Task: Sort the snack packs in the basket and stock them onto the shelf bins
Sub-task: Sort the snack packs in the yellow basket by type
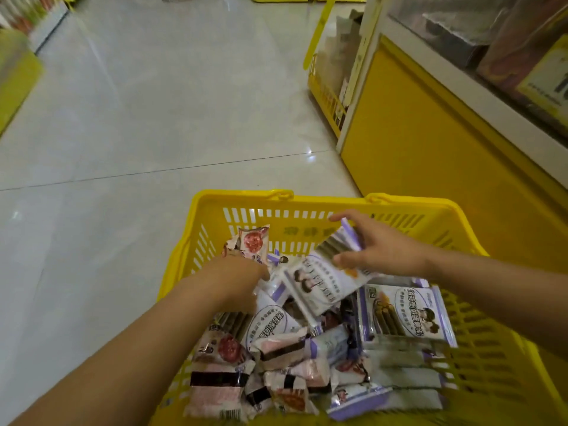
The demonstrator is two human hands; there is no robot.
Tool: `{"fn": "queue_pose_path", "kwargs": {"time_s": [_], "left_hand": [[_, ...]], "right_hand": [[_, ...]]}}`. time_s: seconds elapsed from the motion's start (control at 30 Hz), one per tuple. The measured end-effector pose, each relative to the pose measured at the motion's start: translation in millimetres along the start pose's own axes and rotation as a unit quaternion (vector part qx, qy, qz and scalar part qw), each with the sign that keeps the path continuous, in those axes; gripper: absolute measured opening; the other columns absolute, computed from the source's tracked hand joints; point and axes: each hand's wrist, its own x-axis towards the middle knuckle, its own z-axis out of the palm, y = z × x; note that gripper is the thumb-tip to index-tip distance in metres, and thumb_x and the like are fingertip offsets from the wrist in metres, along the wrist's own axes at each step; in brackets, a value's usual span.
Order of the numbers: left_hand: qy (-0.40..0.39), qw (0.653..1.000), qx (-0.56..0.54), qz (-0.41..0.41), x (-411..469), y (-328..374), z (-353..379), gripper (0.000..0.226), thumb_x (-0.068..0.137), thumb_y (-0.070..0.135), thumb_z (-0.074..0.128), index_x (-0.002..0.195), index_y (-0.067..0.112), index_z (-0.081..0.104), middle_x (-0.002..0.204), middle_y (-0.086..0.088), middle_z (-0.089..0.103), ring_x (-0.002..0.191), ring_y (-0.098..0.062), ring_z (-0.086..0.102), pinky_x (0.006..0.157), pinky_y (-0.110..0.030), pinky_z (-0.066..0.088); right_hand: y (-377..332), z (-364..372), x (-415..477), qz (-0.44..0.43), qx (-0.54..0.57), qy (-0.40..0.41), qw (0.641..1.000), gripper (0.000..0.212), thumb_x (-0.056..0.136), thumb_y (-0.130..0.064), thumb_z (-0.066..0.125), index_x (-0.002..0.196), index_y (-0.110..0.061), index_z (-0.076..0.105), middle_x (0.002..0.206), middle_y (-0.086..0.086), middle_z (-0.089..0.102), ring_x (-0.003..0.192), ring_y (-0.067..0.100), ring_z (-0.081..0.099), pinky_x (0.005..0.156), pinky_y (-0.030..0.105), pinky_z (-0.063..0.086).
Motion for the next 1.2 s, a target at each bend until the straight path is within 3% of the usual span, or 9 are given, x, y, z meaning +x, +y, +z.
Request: {"fn": "queue_pose_path", "kwargs": {"time_s": [0.17,0.33,0.43,0.53,0.7,0.83,1.03,1.1,1.2], "left_hand": [[-0.033,0.972,0.230,0.036,6,26,17,0.047,0.089,0.032,0.059,0.134,0.024,0.049,0.137,-0.004,0.051,0.134,-0.031,0.032,0.114,-0.054,0.018],[-0.043,0.956,0.290,0.033,4,35,9,0.039,0.086,0.032,0.062,0.123,0.019,0.060,0.122,-0.005,0.060,0.120,-0.029,0.048,0.113,-0.059,0.017],[-0.011,0.970,0.242,0.003,-5,38,-12,0.028,0.086,0.036,0.061,0.110,0.021,0.064,0.104,0.002,0.064,0.093,-0.020,0.061,0.078,-0.035,0.049],[0.055,0.965,0.255,-0.015,-13,41,-43,0.027,0.087,0.039,0.057,0.107,0.023,0.063,0.103,0.004,0.062,0.091,-0.019,0.061,0.059,-0.028,0.040],[0.099,0.988,0.099,0.060,-23,64,-82,0.026,0.084,0.048,0.062,0.077,0.028,0.048,0.076,0.012,0.051,0.071,-0.012,0.050,0.056,-0.028,0.035],[-0.012,0.982,-0.101,0.162,-11,94,-74,0.016,0.087,0.035,0.061,0.100,0.026,0.064,0.103,0.002,0.067,0.088,-0.018,0.063,0.078,-0.041,0.052],[-0.080,0.929,-0.297,0.205,26,154,-11,0.040,0.085,0.030,0.069,0.123,0.026,0.057,0.119,0.006,0.060,0.106,-0.011,0.058,0.088,-0.029,0.047],[-0.105,0.921,-0.315,0.205,35,168,11,0.037,0.086,0.030,0.070,0.121,0.026,0.059,0.119,0.005,0.061,0.105,-0.013,0.059,0.092,-0.035,0.049],[-0.060,0.925,-0.310,0.213,41,183,37,0.033,0.091,0.024,0.065,0.123,0.026,0.062,0.115,0.002,0.065,0.100,-0.017,0.061,0.086,-0.034,0.050]], "right_hand": [[17,-30,-29,-0.009,-0.035,0.006,0.999,0.035,0.080,-0.011,0.075,0.094,-0.031,0.050,0.076,-0.010,0.066,0.057,-0.007,0.062,0.047,0.007,0.041],[15,-46,-60,0.045,-0.113,-0.063,0.991,0.025,0.079,-0.023,0.077,0.092,-0.022,0.055,0.072,-0.008,0.070,0.059,0.003,0.066,0.053,0.019,0.050],[18,-50,-78,0.072,-0.191,-0.100,0.974,0.023,0.079,-0.031,0.076,0.087,-0.026,0.055,0.072,-0.009,0.067,0.063,0.006,0.065,0.054,0.022,0.048],[36,-31,-89,0.117,-0.262,-0.140,0.948,0.027,0.080,-0.039,0.073,0.088,-0.025,0.051,0.076,-0.009,0.056,0.064,0.007,0.052,0.055,0.023,0.040],[76,3,-104,0.157,-0.376,-0.151,0.901,0.020,0.092,-0.029,0.058,0.105,-0.017,0.065,0.103,0.002,0.062,0.088,0.014,0.058,0.075,0.028,0.051],[90,1,-108,0.068,-0.544,-0.122,0.828,0.028,0.090,-0.017,0.053,0.115,-0.020,0.064,0.112,0.005,0.059,0.102,0.024,0.055,0.080,0.035,0.049],[83,-32,-109,0.097,-0.457,0.005,0.884,0.019,0.085,-0.009,0.051,0.073,-0.022,0.045,0.094,0.005,0.061,0.078,0.021,0.054,0.064,0.032,0.045],[82,-34,-109,0.082,-0.431,0.040,0.897,0.013,0.088,-0.012,0.049,0.084,-0.023,0.052,0.101,0.003,0.059,0.080,0.020,0.053,0.061,0.030,0.038],[83,-35,-105,0.044,-0.431,0.049,0.900,0.039,0.085,-0.008,0.052,0.121,-0.024,0.055,0.118,-0.002,0.056,0.101,0.020,0.057,0.066,0.027,0.041]]}}
